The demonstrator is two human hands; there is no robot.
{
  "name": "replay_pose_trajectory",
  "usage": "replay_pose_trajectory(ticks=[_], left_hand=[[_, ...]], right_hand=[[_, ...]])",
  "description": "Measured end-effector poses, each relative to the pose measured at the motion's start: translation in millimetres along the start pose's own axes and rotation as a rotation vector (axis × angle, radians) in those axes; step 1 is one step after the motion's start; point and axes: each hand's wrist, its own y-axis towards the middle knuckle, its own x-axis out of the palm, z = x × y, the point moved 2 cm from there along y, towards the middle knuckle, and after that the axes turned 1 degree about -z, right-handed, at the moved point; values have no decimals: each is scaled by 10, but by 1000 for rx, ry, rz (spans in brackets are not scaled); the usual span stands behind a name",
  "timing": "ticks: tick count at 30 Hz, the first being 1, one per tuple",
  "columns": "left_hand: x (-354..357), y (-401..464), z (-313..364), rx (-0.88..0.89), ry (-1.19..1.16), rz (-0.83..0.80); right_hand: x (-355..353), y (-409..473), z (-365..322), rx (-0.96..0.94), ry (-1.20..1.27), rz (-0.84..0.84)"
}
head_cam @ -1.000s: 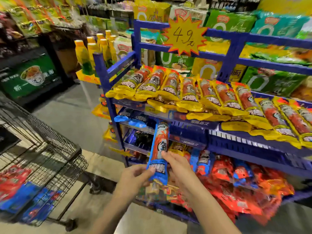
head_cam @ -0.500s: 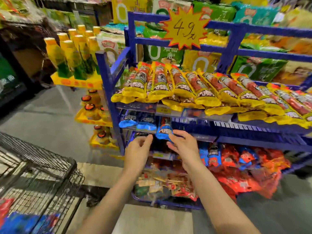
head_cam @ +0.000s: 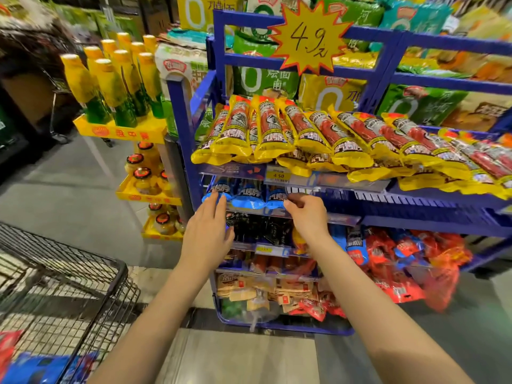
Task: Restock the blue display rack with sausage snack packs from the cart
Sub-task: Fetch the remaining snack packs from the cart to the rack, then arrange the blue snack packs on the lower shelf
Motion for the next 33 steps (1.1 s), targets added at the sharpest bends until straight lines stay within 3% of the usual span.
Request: replay_pose_trajectory(ticks=[11,17,19,24,28,33], left_hand=[[-125,-13,22,-30,-21,-76],[-512,-370,-29,-143,-82,-62],[-628,-648,-82,-237,-73,-29],[-719,-1637,-206,-516,-47,-17],[-633,-2487,-202,-760,-39,-68],[-516,-3338,-192,-1000,-99,-172]], right_hand=[[-49,-4,49,0,13,-11],[-123,-472,-14,-301,-294,27],[-46,-687,-58,-434,-357,-58],[370,-1197,-18,-699,-431,-465],[750,-1610,149,-757,-501,-728],[1080,-2161,293,-832,-528,-940]])
